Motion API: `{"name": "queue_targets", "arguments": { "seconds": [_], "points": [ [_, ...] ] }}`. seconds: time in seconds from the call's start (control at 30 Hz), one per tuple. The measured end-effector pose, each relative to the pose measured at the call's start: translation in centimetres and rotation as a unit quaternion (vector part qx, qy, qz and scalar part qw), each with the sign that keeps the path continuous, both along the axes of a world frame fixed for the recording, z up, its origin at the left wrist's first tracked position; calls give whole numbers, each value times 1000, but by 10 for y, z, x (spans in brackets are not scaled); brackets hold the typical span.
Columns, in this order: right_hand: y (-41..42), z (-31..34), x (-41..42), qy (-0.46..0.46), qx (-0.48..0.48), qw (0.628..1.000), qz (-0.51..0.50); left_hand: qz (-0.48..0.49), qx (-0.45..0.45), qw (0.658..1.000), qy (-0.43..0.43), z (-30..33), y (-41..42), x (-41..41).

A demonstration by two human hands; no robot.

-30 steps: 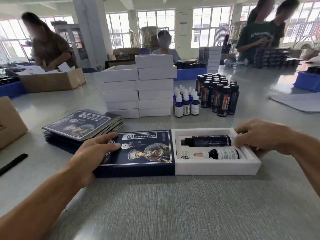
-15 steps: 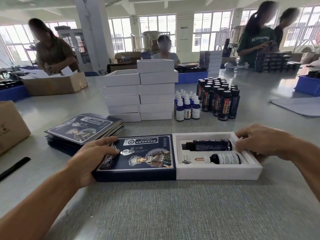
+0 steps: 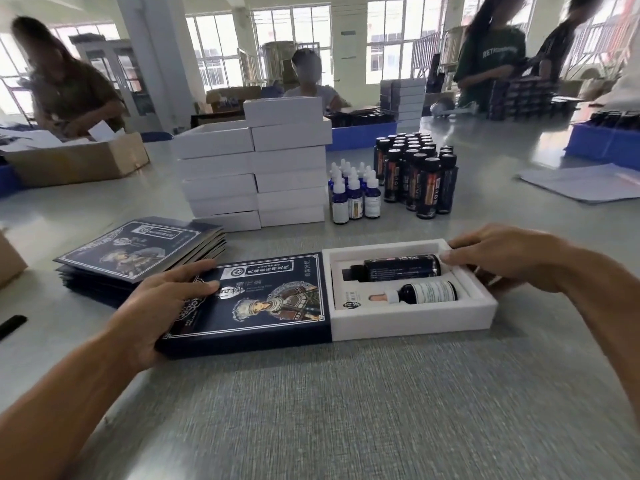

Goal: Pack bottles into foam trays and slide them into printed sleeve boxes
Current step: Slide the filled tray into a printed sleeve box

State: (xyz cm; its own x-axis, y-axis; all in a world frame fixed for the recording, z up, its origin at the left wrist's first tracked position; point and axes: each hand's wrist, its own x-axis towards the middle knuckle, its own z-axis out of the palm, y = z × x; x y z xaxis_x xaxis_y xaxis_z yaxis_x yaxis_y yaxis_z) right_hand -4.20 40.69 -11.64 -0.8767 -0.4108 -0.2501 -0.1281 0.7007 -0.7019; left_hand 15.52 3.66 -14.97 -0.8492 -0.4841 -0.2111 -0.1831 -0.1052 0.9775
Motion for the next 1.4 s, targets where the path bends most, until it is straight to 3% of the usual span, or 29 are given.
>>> {"name": "queue_targets", "arguments": {
  "seconds": [0.3, 0.8, 1.4],
  "points": [
    [8, 8, 6, -39, -99, 994, 12, 4, -2, 1000, 21, -4, 3, -4],
    [16, 3, -7, -79, -115, 990, 7, 5, 62, 997, 36, -5, 0, -1],
    [12, 0, -11, -68, -130, 988, -46, -2, -46, 999, 2, -7, -4, 1]
  ]
}}
